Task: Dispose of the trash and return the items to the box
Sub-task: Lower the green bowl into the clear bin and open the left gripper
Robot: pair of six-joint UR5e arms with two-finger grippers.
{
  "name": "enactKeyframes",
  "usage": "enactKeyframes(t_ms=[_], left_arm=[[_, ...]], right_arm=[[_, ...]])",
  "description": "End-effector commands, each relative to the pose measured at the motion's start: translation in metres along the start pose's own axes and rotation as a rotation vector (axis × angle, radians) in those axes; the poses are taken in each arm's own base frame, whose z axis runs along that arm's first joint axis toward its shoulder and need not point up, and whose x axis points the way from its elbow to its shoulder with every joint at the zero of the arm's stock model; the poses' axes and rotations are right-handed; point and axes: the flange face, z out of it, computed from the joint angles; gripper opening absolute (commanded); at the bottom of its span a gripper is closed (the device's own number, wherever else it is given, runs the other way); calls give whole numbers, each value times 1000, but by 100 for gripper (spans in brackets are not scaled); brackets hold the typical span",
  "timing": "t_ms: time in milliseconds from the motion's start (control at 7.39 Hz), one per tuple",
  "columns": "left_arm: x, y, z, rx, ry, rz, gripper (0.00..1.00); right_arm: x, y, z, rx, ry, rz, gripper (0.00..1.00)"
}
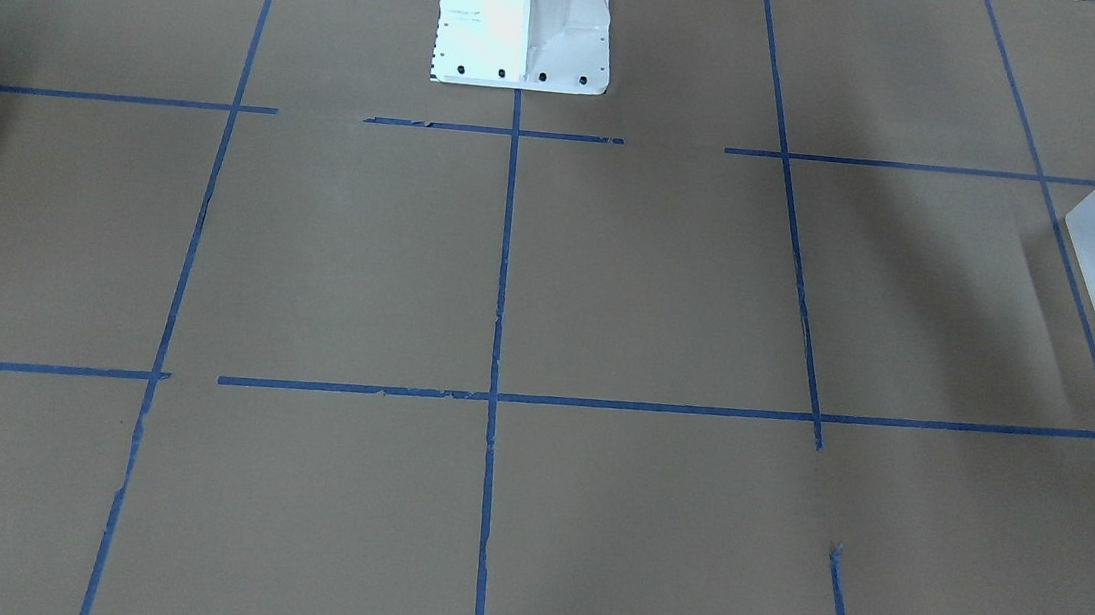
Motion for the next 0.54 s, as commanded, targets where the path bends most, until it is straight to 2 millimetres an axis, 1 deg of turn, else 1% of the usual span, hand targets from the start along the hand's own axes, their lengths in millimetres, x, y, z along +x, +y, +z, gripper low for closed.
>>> enactKeyframes(t_ms=[0, 135, 271, 406], left_arm=[[0, 1, 1, 0, 0, -3, 100], [1, 1, 0, 1, 5, -8, 100], [1, -5, -4, 13, 6, -6, 100], [3, -17, -14, 37, 6, 2, 100]], right_arm=[[0, 0, 0, 0, 0, 0, 100], [-1, 0, 0, 1, 0, -1, 100], [-1, 0, -1, 2, -1, -2, 100], [-1, 0, -1, 2, 0, -2, 100]])
